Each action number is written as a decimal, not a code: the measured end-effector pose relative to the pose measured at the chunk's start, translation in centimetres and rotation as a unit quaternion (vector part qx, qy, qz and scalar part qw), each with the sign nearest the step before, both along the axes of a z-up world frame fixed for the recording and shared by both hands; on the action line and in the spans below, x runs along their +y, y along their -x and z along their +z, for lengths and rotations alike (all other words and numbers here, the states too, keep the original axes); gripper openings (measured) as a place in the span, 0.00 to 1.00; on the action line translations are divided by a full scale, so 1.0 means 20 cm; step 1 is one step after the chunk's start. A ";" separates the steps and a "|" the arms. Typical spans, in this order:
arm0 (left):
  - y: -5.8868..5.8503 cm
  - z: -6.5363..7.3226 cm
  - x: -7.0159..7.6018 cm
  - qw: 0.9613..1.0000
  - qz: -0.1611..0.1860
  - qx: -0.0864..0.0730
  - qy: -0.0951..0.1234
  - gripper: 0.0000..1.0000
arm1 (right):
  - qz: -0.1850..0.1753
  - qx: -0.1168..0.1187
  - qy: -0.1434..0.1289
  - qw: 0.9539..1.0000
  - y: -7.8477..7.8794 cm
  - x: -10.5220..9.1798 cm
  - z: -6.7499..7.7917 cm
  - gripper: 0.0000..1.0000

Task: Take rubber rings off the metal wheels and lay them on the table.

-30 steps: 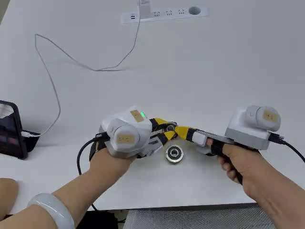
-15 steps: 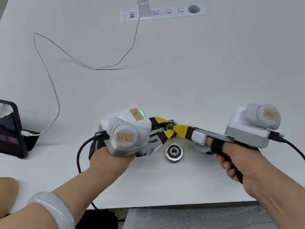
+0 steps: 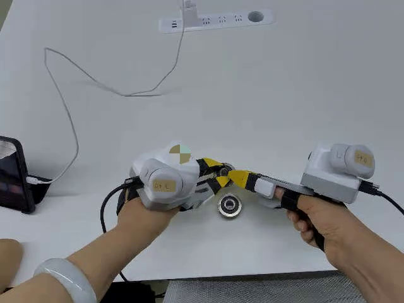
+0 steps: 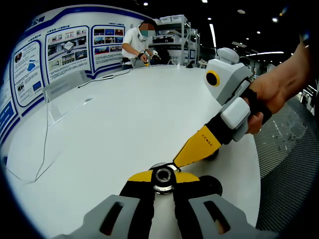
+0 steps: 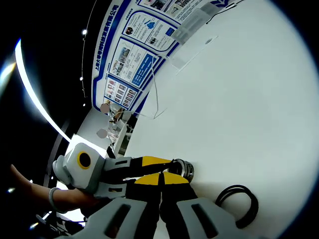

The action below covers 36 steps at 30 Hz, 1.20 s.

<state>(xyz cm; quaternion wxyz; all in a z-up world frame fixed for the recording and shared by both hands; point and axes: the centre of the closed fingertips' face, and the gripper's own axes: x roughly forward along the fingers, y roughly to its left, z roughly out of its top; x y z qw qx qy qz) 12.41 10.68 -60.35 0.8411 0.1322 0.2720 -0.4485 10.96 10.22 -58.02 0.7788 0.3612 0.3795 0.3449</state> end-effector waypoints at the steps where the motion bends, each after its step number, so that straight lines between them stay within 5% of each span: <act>1: 0.00 0.00 0.00 1.000 0.000 0.001 0.001 0.14 | -0.002 0.000 0.001 1.000 0.00 0.00 0.00 0.01; 23: 0.03 0.08 0.04 1.000 -0.002 -0.019 0.014 0.18 | -0.015 0.005 0.008 1.000 -0.03 -0.02 -0.04 0.01; 36: 0.07 0.18 0.01 0.998 -0.018 -0.051 0.042 0.21 | -0.006 -0.017 0.042 0.999 -0.01 -0.04 -0.03 0.02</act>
